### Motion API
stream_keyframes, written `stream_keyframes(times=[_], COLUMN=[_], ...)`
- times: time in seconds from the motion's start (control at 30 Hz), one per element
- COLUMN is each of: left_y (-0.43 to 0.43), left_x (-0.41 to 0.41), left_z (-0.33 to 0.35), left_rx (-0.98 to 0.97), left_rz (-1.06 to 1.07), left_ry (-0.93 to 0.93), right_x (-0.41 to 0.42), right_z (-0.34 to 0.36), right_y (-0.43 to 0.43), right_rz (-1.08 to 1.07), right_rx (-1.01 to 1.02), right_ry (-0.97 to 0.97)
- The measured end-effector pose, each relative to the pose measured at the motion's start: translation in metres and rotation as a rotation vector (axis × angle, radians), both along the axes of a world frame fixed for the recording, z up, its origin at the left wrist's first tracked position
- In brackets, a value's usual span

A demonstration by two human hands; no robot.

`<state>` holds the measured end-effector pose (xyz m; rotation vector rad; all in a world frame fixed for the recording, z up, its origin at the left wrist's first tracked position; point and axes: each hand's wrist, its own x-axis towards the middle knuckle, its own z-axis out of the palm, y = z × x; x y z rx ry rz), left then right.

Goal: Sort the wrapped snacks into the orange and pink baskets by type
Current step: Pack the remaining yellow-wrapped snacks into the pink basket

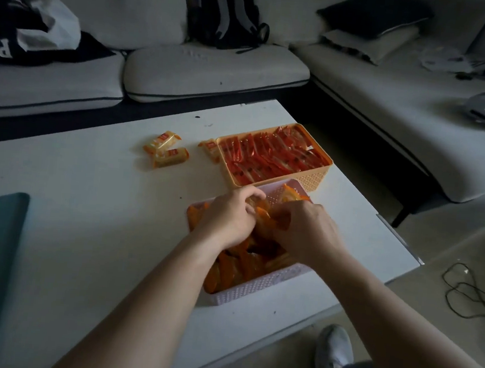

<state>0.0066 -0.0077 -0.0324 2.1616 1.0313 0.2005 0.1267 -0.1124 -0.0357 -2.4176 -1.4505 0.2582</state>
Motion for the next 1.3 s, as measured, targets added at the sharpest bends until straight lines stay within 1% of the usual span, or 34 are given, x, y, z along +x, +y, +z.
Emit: stream_keyframes(times=[0.07, 0.13, 0.2, 0.27, 0.33, 0.4, 0.5, 0.6, 0.67, 0.73, 0.87, 0.97, 1.1, 1.17, 1.3], left_y=[-0.001, -0.003, -0.005, -0.008, -0.009, -0.008, -0.006, -0.004, -0.004, -0.004, -0.004, -0.003, -0.003, -0.003, -0.002], left_x=[-0.002, -0.004, -0.005, -0.003, 0.0, 0.0, -0.001, 0.001, 0.001, 0.001, -0.003, -0.006, -0.01, -0.011, -0.013], left_z=[0.003, 0.003, 0.0, -0.002, -0.003, -0.005, -0.006, -0.005, -0.004, -0.004, -0.002, 0.0, 0.002, 0.002, 0.001], left_rx=[-0.007, -0.021, 0.02, 0.115, 0.177, 0.164, 0.135, 0.131, 0.129, 0.138, 0.161, 0.173, 0.179, 0.172, 0.158], left_rz=[-0.028, -0.044, -0.054, -0.057, -0.052, -0.058, -0.067, -0.064, -0.052, -0.049, -0.035, -0.022, -0.02, -0.029, -0.122], left_ry=[-0.03, -0.024, 0.022, 0.077, 0.103, 0.099, 0.098, 0.118, 0.131, 0.133, 0.109, 0.099, 0.084, 0.054, 0.055], right_x=[0.008, 0.015, 0.021, 0.027, 0.037, 0.046, 0.052, 0.051, 0.05, 0.052, 0.056, 0.046, 0.027, 0.023, 0.025], right_z=[0.007, 0.014, 0.021, 0.027, 0.033, 0.037, 0.039, 0.042, 0.039, 0.031, 0.025, 0.024, 0.016, 0.018, 0.032], right_y=[0.006, 0.008, 0.006, 0.002, -0.003, -0.01, -0.02, -0.03, -0.031, -0.027, -0.016, -0.011, -0.005, -0.005, -0.009], right_rz=[0.049, 0.136, 0.252, 0.306, 0.307, 0.319, 0.39, 0.408, 0.429, 0.418, 0.213, 0.108, 0.046, 0.085, 0.337], right_rx=[0.014, -0.044, -0.118, -0.13, -0.137, -0.225, -0.429, -0.507, -0.47, -0.36, -0.16, -0.154, -0.217, -0.213, -0.196], right_ry=[0.131, 0.255, 0.345, 0.358, 0.317, 0.302, 0.334, 0.355, 0.268, 0.202, 0.229, 0.18, -0.024, -0.022, 0.088])
